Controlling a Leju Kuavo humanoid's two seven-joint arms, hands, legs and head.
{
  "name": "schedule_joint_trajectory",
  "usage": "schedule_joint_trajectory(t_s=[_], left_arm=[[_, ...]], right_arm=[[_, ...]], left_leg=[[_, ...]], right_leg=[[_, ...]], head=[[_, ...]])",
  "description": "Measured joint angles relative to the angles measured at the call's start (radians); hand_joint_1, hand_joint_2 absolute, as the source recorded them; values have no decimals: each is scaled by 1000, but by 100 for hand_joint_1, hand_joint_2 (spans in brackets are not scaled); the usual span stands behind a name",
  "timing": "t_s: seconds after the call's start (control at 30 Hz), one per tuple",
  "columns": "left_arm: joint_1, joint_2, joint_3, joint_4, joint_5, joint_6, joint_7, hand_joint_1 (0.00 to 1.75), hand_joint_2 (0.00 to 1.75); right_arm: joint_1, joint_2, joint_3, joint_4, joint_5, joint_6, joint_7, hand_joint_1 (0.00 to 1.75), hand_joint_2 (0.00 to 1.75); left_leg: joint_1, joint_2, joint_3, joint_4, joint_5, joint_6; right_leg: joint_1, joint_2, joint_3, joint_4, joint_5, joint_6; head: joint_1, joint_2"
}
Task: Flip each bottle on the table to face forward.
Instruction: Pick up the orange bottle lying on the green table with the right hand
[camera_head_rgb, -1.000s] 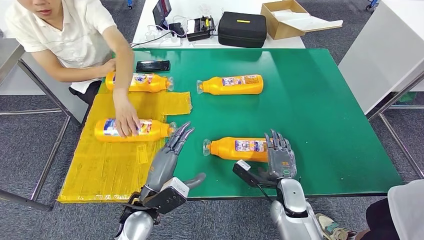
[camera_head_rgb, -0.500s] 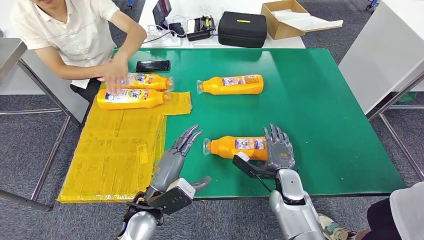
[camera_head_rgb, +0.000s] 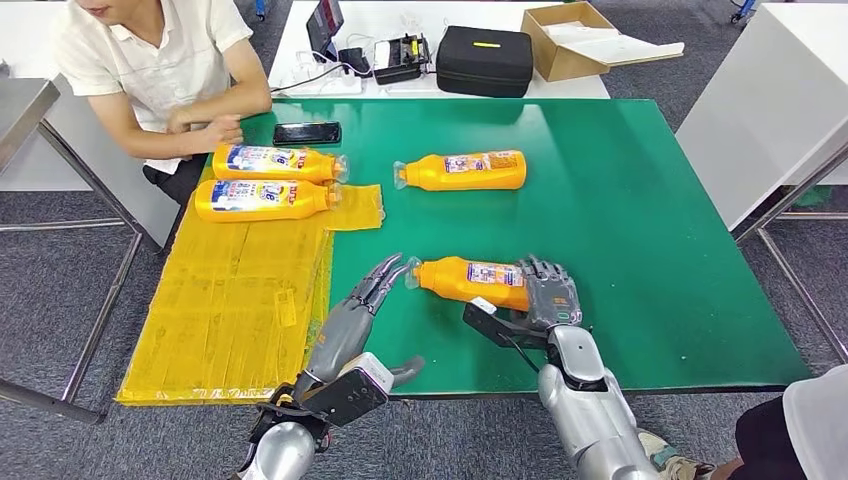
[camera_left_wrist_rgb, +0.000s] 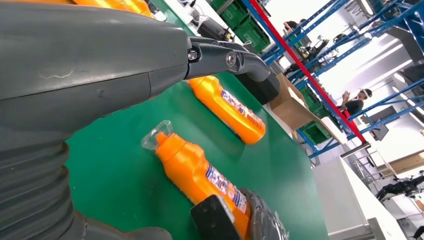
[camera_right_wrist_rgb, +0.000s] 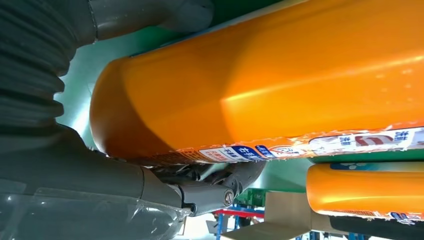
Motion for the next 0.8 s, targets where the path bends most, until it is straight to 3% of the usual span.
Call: schedule_joint_trajectory(t_s=[0.27,0.37,0.5,0.63,0.8], left_arm=[[-2,0,0,10,10,-16,-1,0,175],[-3,0,0,12,24,-24,-7,0,175],[-6,0,-2,17,62,-37,-31,0,175],[-11,1,-10,25,114,-41,-42,0,175],[-12,1,0,40,376,-62,22,0,175]], right_arm=[[-44,-24,-2,87,-46,36,-18,175,175],[-51,-31,-9,105,-101,50,-65,175,175],[-59,-61,-38,124,-301,127,-222,175,175],[-53,-90,-50,132,-460,190,-318,175,175],[26,-107,-53,52,-725,276,-394,175,175]], left_leg=[[0,0,12,0,-4,1],[0,0,17,0,-6,1],[0,5,23,0,-9,0],[0,8,27,0,-10,0],[0,9,28,0,-11,-1]], right_leg=[[0,0,2,-1,-4,1],[0,1,6,-2,-4,2],[0,6,10,-3,-4,1],[1,9,13,-4,-4,1],[2,10,23,-4,-4,1]], head=[[0,0],[0,0],[1,0],[0,0],[0,0]])
